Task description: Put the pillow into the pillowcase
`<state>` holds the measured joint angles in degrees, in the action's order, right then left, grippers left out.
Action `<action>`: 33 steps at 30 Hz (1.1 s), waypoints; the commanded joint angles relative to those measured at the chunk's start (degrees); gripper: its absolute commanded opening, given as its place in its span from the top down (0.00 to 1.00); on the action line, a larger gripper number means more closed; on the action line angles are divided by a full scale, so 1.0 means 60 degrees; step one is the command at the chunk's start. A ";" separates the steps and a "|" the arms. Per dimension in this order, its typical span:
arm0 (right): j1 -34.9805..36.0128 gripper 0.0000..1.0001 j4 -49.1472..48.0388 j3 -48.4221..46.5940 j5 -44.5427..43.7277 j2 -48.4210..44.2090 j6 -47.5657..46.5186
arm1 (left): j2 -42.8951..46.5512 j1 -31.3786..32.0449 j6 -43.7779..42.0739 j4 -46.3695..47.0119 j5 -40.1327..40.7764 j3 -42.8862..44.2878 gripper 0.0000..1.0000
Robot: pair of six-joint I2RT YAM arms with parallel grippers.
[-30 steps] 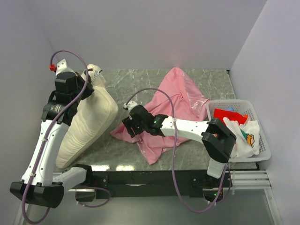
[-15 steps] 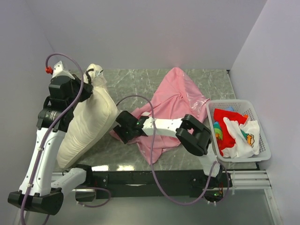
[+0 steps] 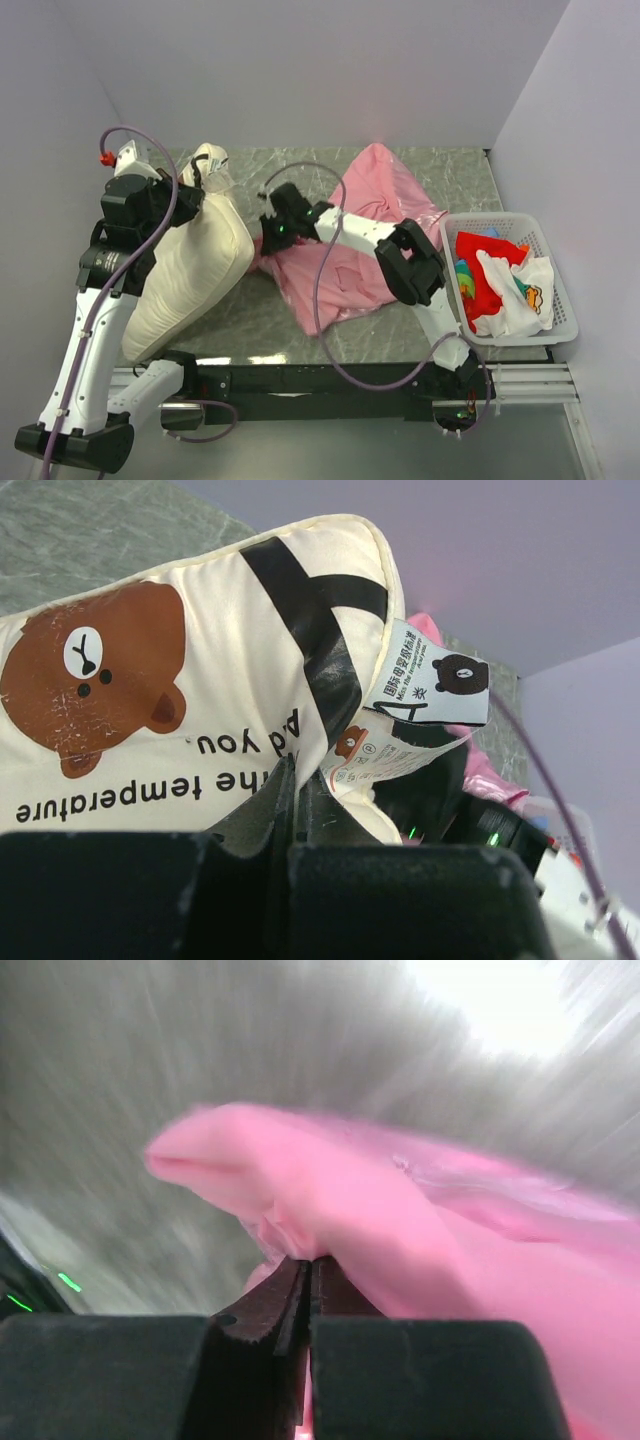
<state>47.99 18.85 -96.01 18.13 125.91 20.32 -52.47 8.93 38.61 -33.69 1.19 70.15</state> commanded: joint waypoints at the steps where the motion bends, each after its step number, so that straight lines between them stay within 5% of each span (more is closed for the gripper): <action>1: -0.1053 1.00 -0.0783 -0.2230 0.1254 0.0488 0.1123 | 0.0336 -0.0023 -0.0033 0.0899 -0.0228 0.0013 0.99; 5: -0.1289 0.85 -0.0725 -0.3072 0.1564 0.0725 0.1316 | 0.0336 -0.0023 -0.0048 0.0899 -0.0271 -0.0148 0.99; 6: -0.1260 0.66 -0.0739 -0.2665 0.1418 0.0608 0.1200 | 0.0336 -0.0023 -0.0063 0.0899 -0.0301 -0.0163 0.99; 9: -0.0997 0.35 -0.1149 -0.1146 0.0994 -0.0763 0.0878 | 0.0322 -0.0023 -0.0077 0.0913 -0.0389 -0.0207 0.99; 14: -0.0981 0.05 -0.1355 0.1070 -0.0952 -0.3153 0.0437 | 0.0263 -0.0023 -0.0078 0.0957 -0.0448 -0.0353 0.99; 23: -0.1304 0.06 -0.1076 0.4908 -0.3987 -0.6890 0.1462 | 0.0307 -0.0023 -0.0078 0.0958 -0.0491 -0.0647 0.99; 33: 0.1419 0.33 -0.0929 0.5234 -0.5761 -0.6483 0.1418 | 0.0410 -0.0009 0.0054 0.1001 -0.0579 -0.0617 0.99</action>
<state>51.24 13.63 -64.18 -10.31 86.46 28.01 -52.14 8.93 38.41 -32.40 -1.10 65.69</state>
